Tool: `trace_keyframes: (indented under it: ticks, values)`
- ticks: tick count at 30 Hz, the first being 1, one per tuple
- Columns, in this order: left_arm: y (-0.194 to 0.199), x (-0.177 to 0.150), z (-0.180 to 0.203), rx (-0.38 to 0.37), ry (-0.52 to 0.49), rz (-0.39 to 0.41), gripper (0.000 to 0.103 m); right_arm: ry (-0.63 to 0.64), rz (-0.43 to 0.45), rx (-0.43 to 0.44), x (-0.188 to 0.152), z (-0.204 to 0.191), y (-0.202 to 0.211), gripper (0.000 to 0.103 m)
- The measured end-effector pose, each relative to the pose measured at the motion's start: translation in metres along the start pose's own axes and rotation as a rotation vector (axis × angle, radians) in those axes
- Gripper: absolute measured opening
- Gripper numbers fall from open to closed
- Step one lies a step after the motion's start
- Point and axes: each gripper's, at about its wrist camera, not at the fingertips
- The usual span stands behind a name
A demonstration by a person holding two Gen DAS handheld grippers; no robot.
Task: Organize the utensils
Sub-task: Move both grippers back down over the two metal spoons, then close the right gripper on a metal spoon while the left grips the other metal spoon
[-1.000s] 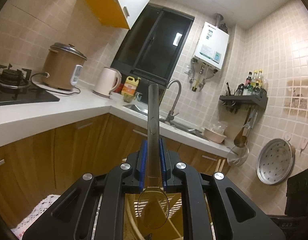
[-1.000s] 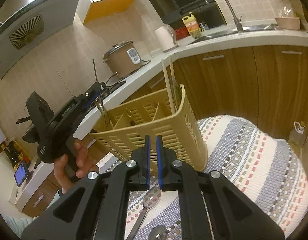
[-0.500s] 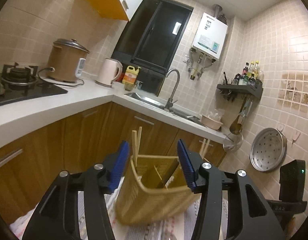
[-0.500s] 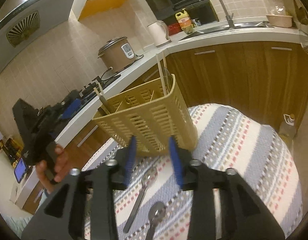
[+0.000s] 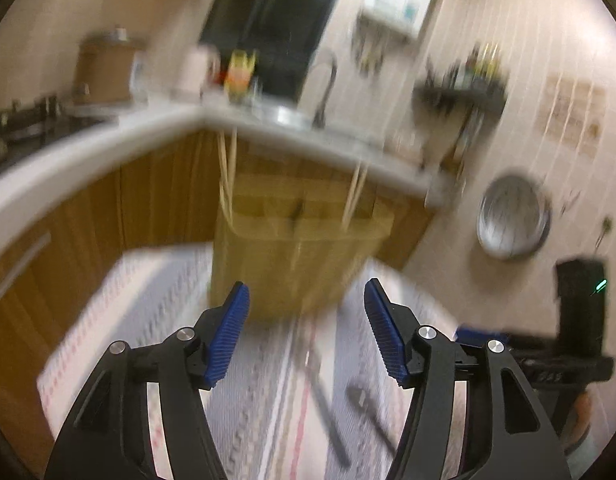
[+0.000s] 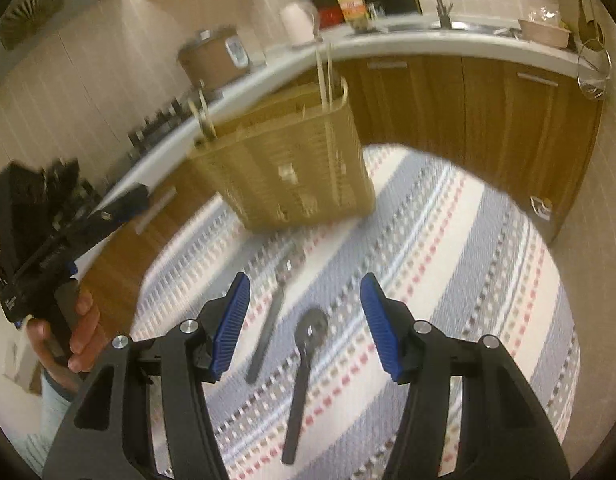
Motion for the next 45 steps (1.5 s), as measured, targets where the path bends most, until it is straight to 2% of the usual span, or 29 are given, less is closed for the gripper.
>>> trace_keyframes:
  ticks: [2, 3, 5, 7, 9, 11, 17, 20, 22, 23, 26, 28, 29, 33, 39, 45]
  values:
    - [-0.028, -0.021, 0.008, 0.035, -0.038, -0.137, 0.056, -0.012, -0.065, -0.007, -0.011, 0.001, -0.014, 0.054]
    - [-0.037, -0.028, 0.010, 0.041, -0.050, -0.178, 0.052, -0.014, -0.092, -0.005, -0.017, 0.002, -0.020, 0.054]
    - [-0.056, -0.042, 0.016, 0.033, -0.064, -0.263, 0.044, -0.015, -0.147, -0.002, -0.028, 0.002, -0.033, 0.054]
    - [-0.073, -0.054, 0.023, 0.004, -0.073, -0.337, 0.043, -0.009, -0.192, -0.007, -0.037, 0.001, -0.046, 0.053]
    - [-0.081, -0.056, 0.026, 0.004, -0.073, -0.365, 0.037, -0.001, -0.216, -0.008, -0.044, 0.001, -0.054, 0.041]
    - [-0.087, -0.057, 0.030, 0.008, -0.079, -0.373, 0.037, 0.003, -0.228, -0.012, -0.049, 0.002, -0.060, 0.038]
    - [-0.100, -0.061, 0.040, 0.055, -0.102, -0.386, 0.036, 0.025, -0.240, -0.053, -0.064, 0.000, -0.078, 0.037]
    - [-0.109, -0.066, 0.047, 0.083, -0.118, -0.399, 0.035, 0.054, -0.232, -0.085, -0.069, -0.001, -0.082, 0.029]
    - [-0.110, -0.068, 0.057, 0.113, -0.147, -0.374, 0.035, 0.101, -0.230, -0.131, -0.073, -0.005, -0.084, 0.021]
    - [-0.111, -0.069, 0.061, 0.132, -0.164, -0.366, 0.035, 0.118, -0.231, -0.144, -0.075, -0.006, -0.084, 0.013]
    - [-0.113, -0.070, 0.070, 0.169, -0.184, -0.357, 0.035, 0.144, -0.226, -0.154, -0.079, -0.005, -0.081, 0.012]
    - [-0.114, -0.070, 0.078, 0.210, -0.208, -0.347, 0.024, 0.150, -0.219, -0.164, -0.082, -0.004, -0.078, 0.011]
    - [-0.114, -0.072, 0.083, 0.244, -0.227, -0.339, 0.015, 0.148, -0.214, -0.167, -0.082, -0.004, -0.075, 0.011]
    - [-0.115, -0.075, 0.096, 0.310, -0.282, -0.321, 0.011, 0.143, -0.191, -0.211, -0.087, 0.000, -0.065, 0.010]
    - [-0.096, -0.082, 0.080, 0.280, -0.196, -0.325, 0.010, 0.152, -0.195, -0.227, -0.091, 0.004, -0.053, 0.010]
    - [-0.061, -0.101, 0.049, 0.231, -0.155, -0.360, 0.010, 0.089, -0.174, -0.207, -0.089, 0.011, -0.044, 0.010]
Point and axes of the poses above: each gripper's, at about its wrist camera, not at the fingertips, and y roughly against the way its jaws point, z to its right, x to its top, and after that the axes turned 15 degrees about x, right-handed
